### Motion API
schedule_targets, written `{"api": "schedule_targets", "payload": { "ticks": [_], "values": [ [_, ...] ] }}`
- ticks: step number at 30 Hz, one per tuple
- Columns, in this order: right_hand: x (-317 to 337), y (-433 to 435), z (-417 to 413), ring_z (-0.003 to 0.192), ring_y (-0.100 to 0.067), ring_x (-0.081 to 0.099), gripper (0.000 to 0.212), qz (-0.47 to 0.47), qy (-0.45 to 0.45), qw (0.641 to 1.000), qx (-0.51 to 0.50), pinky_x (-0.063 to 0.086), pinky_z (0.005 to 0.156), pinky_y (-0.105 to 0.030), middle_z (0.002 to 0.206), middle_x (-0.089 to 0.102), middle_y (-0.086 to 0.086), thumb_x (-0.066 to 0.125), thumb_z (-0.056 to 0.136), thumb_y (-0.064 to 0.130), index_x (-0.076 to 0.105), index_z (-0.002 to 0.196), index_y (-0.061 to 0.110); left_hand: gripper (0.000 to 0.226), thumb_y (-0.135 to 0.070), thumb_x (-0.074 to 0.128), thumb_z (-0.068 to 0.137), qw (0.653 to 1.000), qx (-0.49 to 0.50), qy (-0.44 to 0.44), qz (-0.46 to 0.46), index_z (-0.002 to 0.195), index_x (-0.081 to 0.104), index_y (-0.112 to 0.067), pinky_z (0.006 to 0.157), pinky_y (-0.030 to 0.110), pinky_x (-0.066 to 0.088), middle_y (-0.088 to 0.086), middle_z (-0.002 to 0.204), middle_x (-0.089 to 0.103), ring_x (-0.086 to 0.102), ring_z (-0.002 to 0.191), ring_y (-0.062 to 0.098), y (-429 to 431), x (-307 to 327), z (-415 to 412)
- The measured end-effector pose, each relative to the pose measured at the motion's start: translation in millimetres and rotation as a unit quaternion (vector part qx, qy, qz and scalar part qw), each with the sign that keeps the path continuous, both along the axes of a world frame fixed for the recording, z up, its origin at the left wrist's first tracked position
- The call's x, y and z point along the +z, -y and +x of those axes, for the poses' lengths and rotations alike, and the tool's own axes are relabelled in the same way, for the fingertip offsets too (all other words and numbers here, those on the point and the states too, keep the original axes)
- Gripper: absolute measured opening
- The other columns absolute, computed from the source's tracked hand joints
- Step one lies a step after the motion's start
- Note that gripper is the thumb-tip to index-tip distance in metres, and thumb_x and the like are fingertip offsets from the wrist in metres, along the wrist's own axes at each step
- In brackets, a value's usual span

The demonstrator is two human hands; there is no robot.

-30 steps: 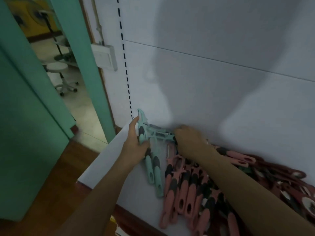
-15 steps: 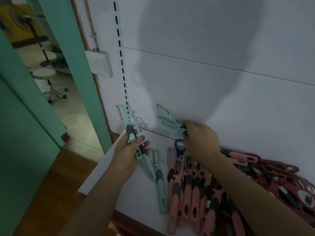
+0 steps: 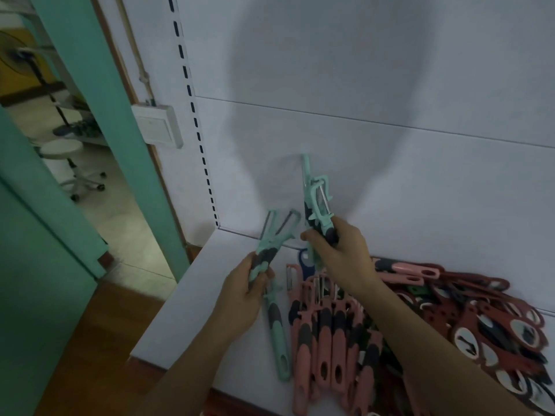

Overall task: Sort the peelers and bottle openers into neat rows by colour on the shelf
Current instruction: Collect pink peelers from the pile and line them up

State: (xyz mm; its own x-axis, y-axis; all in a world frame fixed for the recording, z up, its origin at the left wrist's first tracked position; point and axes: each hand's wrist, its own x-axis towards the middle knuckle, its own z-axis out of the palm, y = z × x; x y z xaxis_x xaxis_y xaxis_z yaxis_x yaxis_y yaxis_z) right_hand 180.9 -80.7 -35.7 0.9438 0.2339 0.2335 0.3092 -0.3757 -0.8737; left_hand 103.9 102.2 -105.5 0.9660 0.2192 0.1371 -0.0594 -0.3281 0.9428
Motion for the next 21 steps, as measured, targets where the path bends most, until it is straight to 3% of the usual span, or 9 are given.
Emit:
{"api": "schedule_targets", "payload": {
  "ticks": [2,4,7,9,11,13,15,18,21],
  "values": [
    [-1.1,0.0,-2.5,0.076,-0.034,0.069,0.008,0.029,-0.015,0.999,0.011,0.059,0.071,-0.055,0.087,0.073,-0.014,0.065,0.096,0.029,0.066,0.088,0.029,0.023,0.001,0.048,0.104,0.999,0.029,-0.004,-0.043,0.104,0.063,-0.017,0.065,0.022,0.048,-0.007,0.076,0.067,0.061,0.066,0.005,3.5,6.7,3.3],
    [-0.1,-2.6,-6.0,0.081,-0.027,0.07,0.006,0.05,-0.013,0.999,0.011,0.06,0.071,-0.053,0.091,0.074,-0.009,0.063,0.093,0.04,0.067,0.089,0.038,0.021,0.002,0.048,0.104,0.992,0.046,0.006,-0.115,0.107,0.062,-0.013,0.06,0.024,0.05,-0.002,0.071,0.061,0.058,0.061,0.012,9.7,20.9,6.6],
    [13.3,-8.6,-14.5,0.063,-0.006,0.062,0.01,0.194,-0.035,0.98,-0.006,0.052,0.057,-0.027,0.096,0.077,-0.003,0.06,0.101,0.022,0.068,0.099,0.026,0.021,0.002,0.047,0.104,0.981,0.054,0.004,-0.185,0.116,0.061,-0.011,0.07,0.032,0.059,0.002,0.088,0.069,0.071,0.078,0.021,18.7,37.3,9.6],
    [31.7,-10.7,-19.1,0.054,-0.007,0.054,0.013,0.288,-0.078,0.954,-0.009,0.047,0.052,-0.024,0.097,0.078,-0.004,0.056,0.103,0.015,0.068,0.103,0.014,0.021,0.001,0.047,0.105,0.976,0.056,-0.007,-0.211,0.118,0.06,-0.01,0.08,0.038,0.061,0.007,0.106,0.073,0.075,0.094,0.025,25.0,43.1,10.4],
    [41.1,-10.4,-19.6,0.051,-0.009,0.05,0.015,0.305,-0.128,0.943,0.039,0.045,0.051,-0.025,0.094,0.077,-0.007,0.055,0.103,0.015,0.069,0.104,0.008,0.023,0.0,0.048,0.105,0.966,0.065,-0.012,-0.249,0.121,0.062,-0.01,0.083,0.043,0.062,0.011,0.111,0.075,0.075,0.099,0.03,33.3,49.4,8.7],
    [41.1,-12.7,-20.5,0.05,-0.01,0.054,0.02,0.249,-0.178,0.947,0.1,0.047,0.053,-0.028,0.083,0.074,-0.01,0.058,0.102,0.016,0.068,0.103,-0.001,0.025,-0.004,0.051,0.104,0.95,0.07,-0.015,-0.304,0.122,0.066,-0.011,0.083,0.05,0.061,0.014,0.11,0.076,0.074,0.101,0.035,42.4,56.2,4.5],
    [29.5,-14.9,-22.2,0.059,-0.014,0.065,0.019,0.149,-0.171,0.965,0.13,0.053,0.06,-0.035,0.076,0.072,-0.005,0.062,0.101,0.02,0.07,0.096,0.003,0.028,-0.008,0.05,0.104,0.92,0.072,-0.027,-0.384,0.124,0.068,-0.012,0.085,0.052,0.06,0.018,0.111,0.075,0.073,0.101,0.038,49.6,62.7,-0.9],
    [6.6,-17.5,-26.8,0.077,-0.016,0.07,0.017,-0.008,-0.086,0.986,0.14,0.057,0.071,-0.038,0.081,0.072,0.0,0.062,0.096,0.031,0.069,0.089,0.018,0.033,-0.02,0.045,0.106,0.874,0.073,-0.047,-0.478,0.133,0.064,-0.012,0.08,0.046,0.06,0.02,0.119,0.072,0.072,0.103,0.036,54.2,65.0,-8.1],
    [-4.6,-21.5,-33.6,0.074,-0.019,0.061,0.016,-0.1,0.012,0.985,0.142,0.05,0.063,-0.036,0.076,0.062,0.003,0.062,0.095,0.033,0.06,0.084,0.021,0.037,-0.034,0.046,0.105,0.876,0.067,-0.07,-0.472,0.137,0.061,-0.022,0.084,0.046,0.057,0.012,0.123,0.072,0.071,0.111,0.028,59.2,56.4,-17.7]
  ]
}}
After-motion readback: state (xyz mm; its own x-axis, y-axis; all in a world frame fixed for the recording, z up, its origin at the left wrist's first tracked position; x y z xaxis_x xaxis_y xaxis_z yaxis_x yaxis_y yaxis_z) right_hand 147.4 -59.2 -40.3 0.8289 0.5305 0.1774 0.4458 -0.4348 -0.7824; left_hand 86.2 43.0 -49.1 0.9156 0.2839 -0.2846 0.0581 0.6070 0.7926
